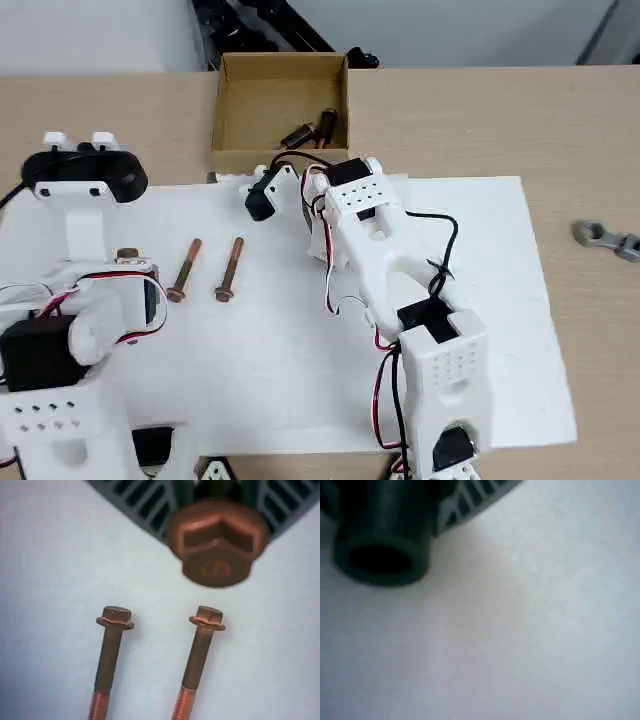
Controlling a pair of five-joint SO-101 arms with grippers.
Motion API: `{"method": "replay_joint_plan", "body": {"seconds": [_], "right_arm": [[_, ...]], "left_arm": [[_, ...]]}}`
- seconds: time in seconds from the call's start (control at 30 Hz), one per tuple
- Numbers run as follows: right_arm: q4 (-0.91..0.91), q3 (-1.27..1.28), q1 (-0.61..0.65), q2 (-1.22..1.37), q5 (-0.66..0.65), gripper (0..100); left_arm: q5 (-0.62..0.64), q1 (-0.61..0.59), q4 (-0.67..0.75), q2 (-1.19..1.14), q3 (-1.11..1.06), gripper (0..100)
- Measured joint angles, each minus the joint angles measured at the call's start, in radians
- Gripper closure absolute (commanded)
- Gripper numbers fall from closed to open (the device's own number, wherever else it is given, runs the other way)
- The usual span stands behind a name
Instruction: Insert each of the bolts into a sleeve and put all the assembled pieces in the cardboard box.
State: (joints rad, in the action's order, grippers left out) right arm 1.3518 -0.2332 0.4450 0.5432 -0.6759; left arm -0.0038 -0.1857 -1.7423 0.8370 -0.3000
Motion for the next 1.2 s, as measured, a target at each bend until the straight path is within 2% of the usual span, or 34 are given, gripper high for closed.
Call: {"method": "replay_joint_plan", "body": {"seconds": [0.2, 0.53, 0.73, 0.9, 1.2], "right_arm": [[0.075, 0.020, 0.011, -0.127, 0.074, 98.9], [0.232, 0.020, 0.009, -0.577, 0.338, 99.1], [0.305, 0.028, 0.009, -0.807, 0.431, 99.1], [0.310, 0.158, 0.009, -1.025, 0.512, 99.1], [0.259, 0.537, -0.006, -1.502, 0.531, 99.1]], "left_arm": [[0.002, 0.000, 0.000, 0.000, 0.000, 99], [0.002, 0.000, 0.002, 0.000, 0.000, 99], [0.002, 0.000, 0.002, 0.000, 0.000, 99], [0.002, 0.000, 0.002, 0.000, 0.000, 99], [0.002, 0.000, 0.005, 0.000, 0.000, 99]]}}
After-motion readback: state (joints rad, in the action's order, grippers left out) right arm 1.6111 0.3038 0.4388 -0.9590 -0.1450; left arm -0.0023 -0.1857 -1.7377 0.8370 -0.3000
